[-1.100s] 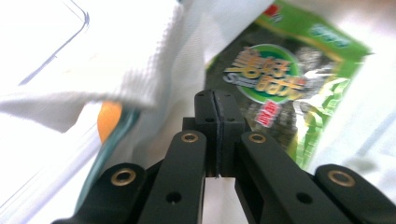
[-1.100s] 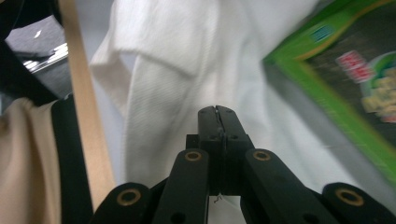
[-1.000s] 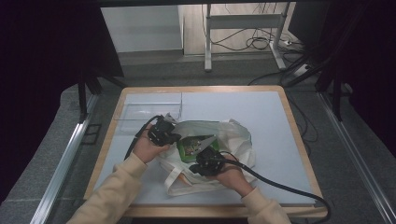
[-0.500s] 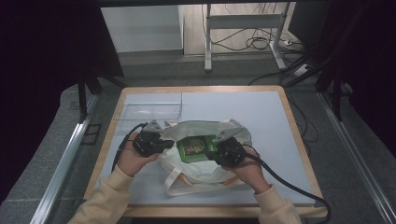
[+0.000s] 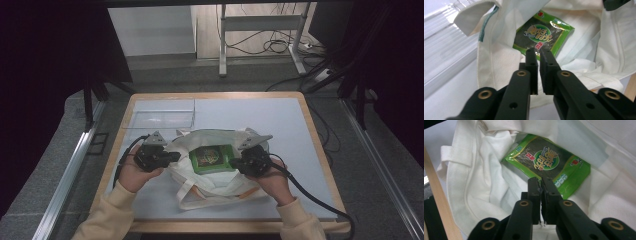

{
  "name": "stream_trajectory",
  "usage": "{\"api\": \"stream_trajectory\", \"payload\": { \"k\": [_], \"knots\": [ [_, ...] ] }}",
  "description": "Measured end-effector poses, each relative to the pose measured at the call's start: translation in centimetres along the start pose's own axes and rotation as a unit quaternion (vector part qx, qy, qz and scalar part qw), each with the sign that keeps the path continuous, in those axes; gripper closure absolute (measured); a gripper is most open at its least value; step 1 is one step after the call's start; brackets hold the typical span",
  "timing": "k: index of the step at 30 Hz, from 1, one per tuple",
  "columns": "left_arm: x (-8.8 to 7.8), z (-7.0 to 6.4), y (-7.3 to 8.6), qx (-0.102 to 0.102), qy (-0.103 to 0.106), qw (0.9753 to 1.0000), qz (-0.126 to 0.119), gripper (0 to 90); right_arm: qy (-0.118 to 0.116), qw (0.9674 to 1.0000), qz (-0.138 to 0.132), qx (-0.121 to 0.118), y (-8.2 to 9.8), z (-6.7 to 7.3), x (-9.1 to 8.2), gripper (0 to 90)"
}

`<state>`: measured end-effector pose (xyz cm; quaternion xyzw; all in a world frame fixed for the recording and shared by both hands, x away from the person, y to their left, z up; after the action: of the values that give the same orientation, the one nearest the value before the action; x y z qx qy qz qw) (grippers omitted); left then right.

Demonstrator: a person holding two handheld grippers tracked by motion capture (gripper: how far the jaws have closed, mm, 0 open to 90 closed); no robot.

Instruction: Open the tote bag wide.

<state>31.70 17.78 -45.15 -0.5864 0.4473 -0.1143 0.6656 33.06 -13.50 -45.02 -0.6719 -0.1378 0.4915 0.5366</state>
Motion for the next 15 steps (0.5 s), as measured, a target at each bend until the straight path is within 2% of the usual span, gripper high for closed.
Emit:
{"api": "stream_trajectory", "payload": {
  "k": [5,9,12,15],
  "knots": [
    [-0.6,-0.4,-0.1,0.006,-0.008,0.9996,-0.026,65.8,0.000,1.0000,-0.005,0.008,0.1,-0.5,-0.1,70.6],
    [-1.0,-0.4,-0.1,-0.008,-0.010,0.9994,-0.031,49.1,0.004,0.9997,-0.009,0.021,0.1,-0.5,-0.1,57.8],
    [-1.3,-0.4,-0.1,-0.011,-0.009,0.9994,-0.033,38.8,0.003,0.9995,-0.010,0.028,-0.1,-0.5,-0.1,52.7],
    [-1.5,-0.4,-0.3,-0.011,-0.012,0.9992,-0.035,33.3,0.004,0.9995,-0.010,0.031,-0.4,-0.3,0.0,48.4]
  ]
}}
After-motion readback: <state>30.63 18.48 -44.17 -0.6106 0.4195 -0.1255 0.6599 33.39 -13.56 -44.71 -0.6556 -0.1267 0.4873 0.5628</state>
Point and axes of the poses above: each handheld gripper's, and its own axes: x roughly forward along the jaws, y roughly out of its underside, z roughly to its left, the point moved 1 cm from there along x, roughly forward along the jaws, and after that the axes turned 15 degrees about -z, right-handed, at the moved point
